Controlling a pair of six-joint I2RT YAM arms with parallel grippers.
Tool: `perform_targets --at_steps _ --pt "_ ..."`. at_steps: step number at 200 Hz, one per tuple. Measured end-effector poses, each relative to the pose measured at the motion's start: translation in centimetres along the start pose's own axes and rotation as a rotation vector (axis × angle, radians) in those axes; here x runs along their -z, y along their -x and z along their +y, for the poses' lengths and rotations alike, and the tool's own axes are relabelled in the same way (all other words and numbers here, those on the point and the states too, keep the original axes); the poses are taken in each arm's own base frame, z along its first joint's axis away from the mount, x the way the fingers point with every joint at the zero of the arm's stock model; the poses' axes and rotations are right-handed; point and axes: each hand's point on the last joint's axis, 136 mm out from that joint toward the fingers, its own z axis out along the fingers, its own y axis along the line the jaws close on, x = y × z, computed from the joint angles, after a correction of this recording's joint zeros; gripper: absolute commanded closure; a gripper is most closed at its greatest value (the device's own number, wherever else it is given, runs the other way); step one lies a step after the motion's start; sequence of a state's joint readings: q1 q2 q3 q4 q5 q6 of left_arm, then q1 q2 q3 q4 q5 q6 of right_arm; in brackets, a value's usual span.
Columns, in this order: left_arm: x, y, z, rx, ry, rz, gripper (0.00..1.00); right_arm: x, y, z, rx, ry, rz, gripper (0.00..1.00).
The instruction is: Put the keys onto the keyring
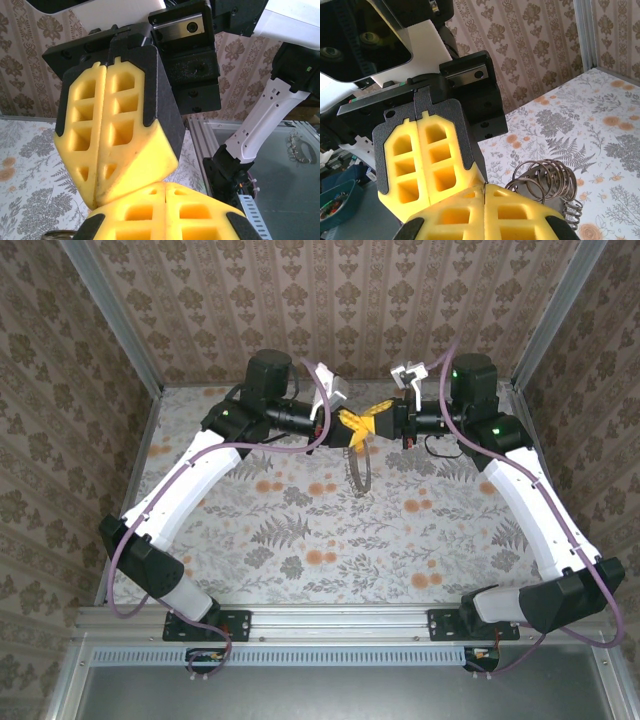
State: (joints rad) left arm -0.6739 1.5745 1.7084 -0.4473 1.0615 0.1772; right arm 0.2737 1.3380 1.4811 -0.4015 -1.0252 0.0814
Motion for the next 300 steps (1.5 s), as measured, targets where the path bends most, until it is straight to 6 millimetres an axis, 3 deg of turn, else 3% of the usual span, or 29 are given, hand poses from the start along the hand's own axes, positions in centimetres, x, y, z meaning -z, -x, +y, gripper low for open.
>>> perform_targets --at_steps 15,43,80,137,300 --pt "0.0 0.0 0.1 -0.004 0.005 -0.001 1.0 0.1 0.1 0.0 0.004 -0.007 -0.003 1.0" --pt "0.4 -0.1 0.3 -0.001 0.031 -0.002 0.76 0.2 0.2 0.0 0.009 -0.021 -0.007 1.0" --pt "1.7 0.0 0.6 0.001 0.079 -0.02 0.64 0.3 0.3 -0.1 0.011 -0.029 -0.011 1.0" --pt "3.4 1.2 0.7 -0.036 0.137 -0.053 0.59 0.5 0.4 0.1 0.016 -0.029 -0.014 1.0" --pt "2.3 0.7 2.2 0.013 0.092 -0.023 0.56 0.5 0.4 0.3 0.012 -0.02 -0.014 1.0"
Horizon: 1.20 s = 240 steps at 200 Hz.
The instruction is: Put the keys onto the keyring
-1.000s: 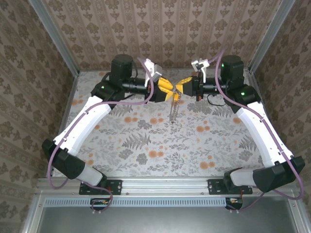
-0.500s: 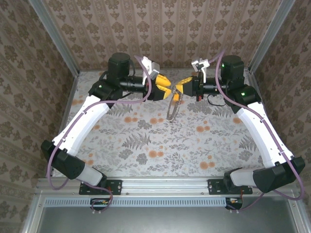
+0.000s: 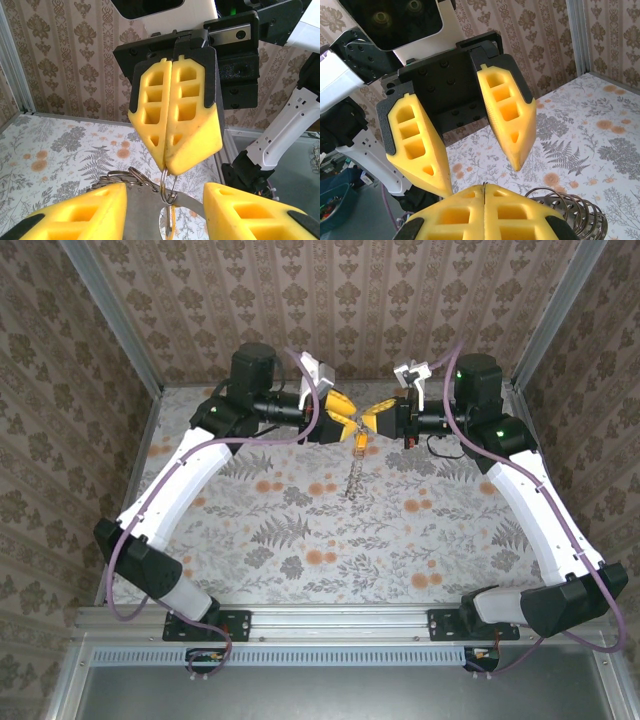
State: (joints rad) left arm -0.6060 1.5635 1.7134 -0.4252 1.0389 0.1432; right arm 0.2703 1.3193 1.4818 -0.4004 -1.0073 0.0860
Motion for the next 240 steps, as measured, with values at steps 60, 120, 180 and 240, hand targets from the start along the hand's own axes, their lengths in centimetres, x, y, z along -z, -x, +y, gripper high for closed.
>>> perform_targets --at_steps 60,120,180,240 --pt "-0.4 0.2 0.1 -0.001 -0.021 0.004 0.66 0.0 0.0 0.1 -0.003 0.003 0.0 1.0" --pt "-1.0 -0.4 -0.1 0.017 -0.046 0.026 0.71 0.0 0.0 0.1 -0.003 0.003 0.0 1.0" --pt "-1.3 -0.6 -0.3 0.015 -0.059 0.029 0.81 0.0 0.0 0.1 -0.003 0.003 0.0 1.0" --pt "-1.3 -0.5 -0.2 0.01 -0.057 0.026 0.78 0.0 0.0 0.1 -0.002 0.003 0.0 1.0"
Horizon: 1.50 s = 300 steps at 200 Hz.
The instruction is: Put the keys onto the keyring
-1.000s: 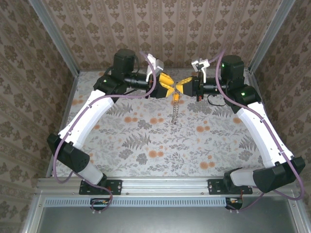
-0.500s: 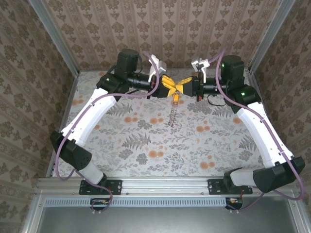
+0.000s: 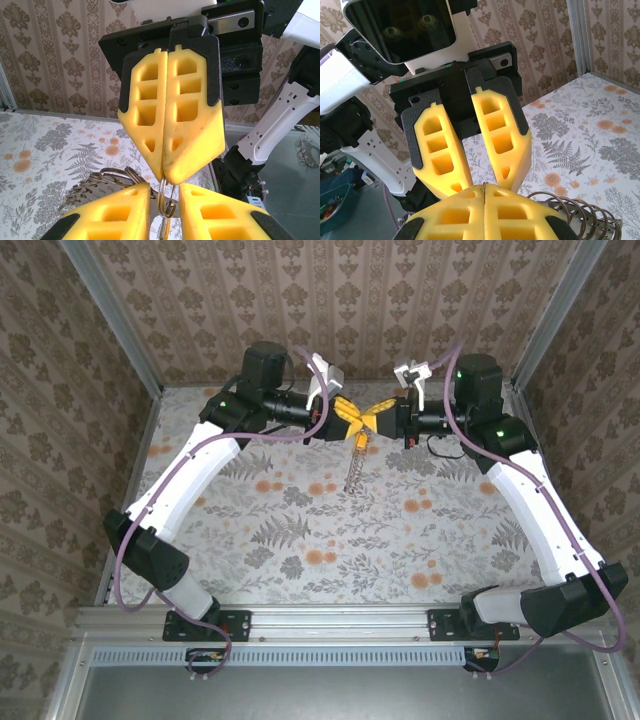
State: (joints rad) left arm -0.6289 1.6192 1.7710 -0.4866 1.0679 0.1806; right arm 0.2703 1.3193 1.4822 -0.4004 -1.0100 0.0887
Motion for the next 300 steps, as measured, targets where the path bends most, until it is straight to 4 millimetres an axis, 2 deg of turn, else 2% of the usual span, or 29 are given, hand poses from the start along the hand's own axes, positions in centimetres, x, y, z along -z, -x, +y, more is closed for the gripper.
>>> perform_targets --at_steps 25,35,48,61,78,85,96,141,158,175,205,232,248,265,300 --pt "0.0 0.0 0.0 0.001 0.0 0.0 0.84 0.0 0.0 0.0 0.0 0.0 0.0 1.0" --pt "0.0 0.0 0.0 -0.001 -0.002 0.0 0.91 0.0 0.0 0.0 0.0 -0.001 0.0 1.0" --pt "0.0 0.0 0.0 0.0 0.0 -0.001 0.95 0.0 0.0 0.0 0.0 -0.001 -0.001 1.0" --pt "0.1 0.0 0.1 0.002 0.001 0.0 0.95 0.0 0.0 0.0 0.0 -0.001 -0.001 1.0" --pt "0.0 0.0 0.1 0.003 0.002 0.0 0.9 0.0 0.0 0.0 0.0 -0.001 -0.001 1.0" --pt "0.0 0.0 0.1 0.003 0.002 0.0 0.92 0.0 0.0 0.0 0.0 -0.001 -0.001 1.0" --pt "0.0 0.0 0.1 0.003 0.002 0.0 1.0 0.0 0.0 0.0 0.0 -0.001 -0.001 1.0" --pt "-0.1 0.1 0.2 0.0 0.002 -0.011 1.0 0.1 0.2 -0.1 0.002 -0.004 -0.004 1.0" --pt "-0.1 0.2 0.4 -0.006 0.006 -0.029 1.0 0.2 0.3 -0.2 -0.01 -0.014 -0.007 0.73" --pt "-0.2 0.1 0.8 -0.001 0.021 -0.051 1.0 0.5 0.9 -0.3 -0.022 -0.025 -0.026 0.6" --pt "-0.6 -0.3 1.7 0.041 0.038 -0.082 1.0 2.5 2.9 -0.2 -0.002 -0.08 -0.098 0.58" --pt "-0.8 -0.3 2.5 0.08 0.062 -0.117 1.0 5.2 4.2 1.5 0.051 -0.152 -0.195 0.58" --pt "-0.6 0.1 2.7 0.098 0.082 -0.145 1.0 6.3 3.6 2.5 0.059 -0.184 -0.249 0.55" --pt "-0.2 0.7 2.6 0.111 0.102 -0.18 1.0 6.8 2.3 2.6 0.047 -0.204 -0.29 0.52" --pt "0.6 2.6 2.1 0.13 0.117 -0.265 1.0 6.2 -0.2 0.7 -0.04 -0.203 -0.324 0.5"
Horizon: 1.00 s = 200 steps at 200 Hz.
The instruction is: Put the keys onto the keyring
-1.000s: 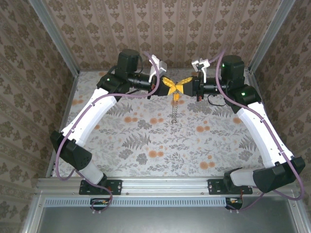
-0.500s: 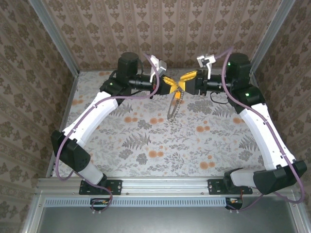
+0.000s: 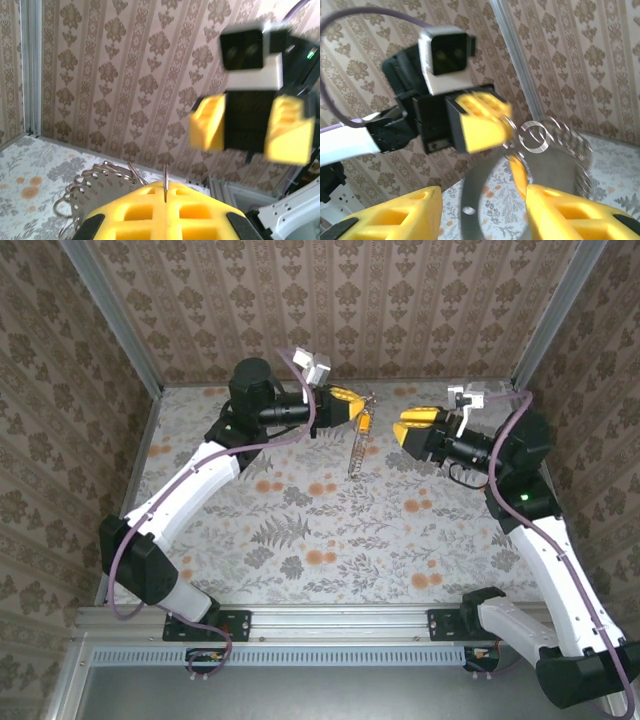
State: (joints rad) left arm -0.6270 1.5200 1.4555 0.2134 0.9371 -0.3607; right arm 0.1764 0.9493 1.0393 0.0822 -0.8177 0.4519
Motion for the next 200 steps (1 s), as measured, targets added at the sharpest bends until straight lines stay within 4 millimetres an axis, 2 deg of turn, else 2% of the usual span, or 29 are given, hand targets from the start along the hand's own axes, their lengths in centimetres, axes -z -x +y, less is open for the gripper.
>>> perform_targets --at_steps 28,80,125,174,200 --pt "0.0 0.8 0.0 0.032 0.007 -0.043 1.0 -0.8 -1.0 -1.2 -0.062 0.009 -0.006 0.5" --pt "-0.5 1.3 -0.1 0.098 0.013 -0.096 1.0 -2.7 -0.8 -0.4 -0.058 0.078 -0.029 0.5" --pt "-0.5 2.2 -0.6 0.115 -0.005 -0.134 1.0 -4.2 -1.8 -1.4 -0.083 0.076 -0.008 0.52" --pt "-0.4 3.2 -1.2 0.115 -0.027 -0.169 1.0 -5.0 -1.9 -1.6 -0.097 0.09 -0.009 0.68" --pt "-0.5 3.4 -1.5 0.119 -0.037 -0.178 1.0 -5.5 -1.8 -0.9 -0.093 0.116 -0.006 0.78"
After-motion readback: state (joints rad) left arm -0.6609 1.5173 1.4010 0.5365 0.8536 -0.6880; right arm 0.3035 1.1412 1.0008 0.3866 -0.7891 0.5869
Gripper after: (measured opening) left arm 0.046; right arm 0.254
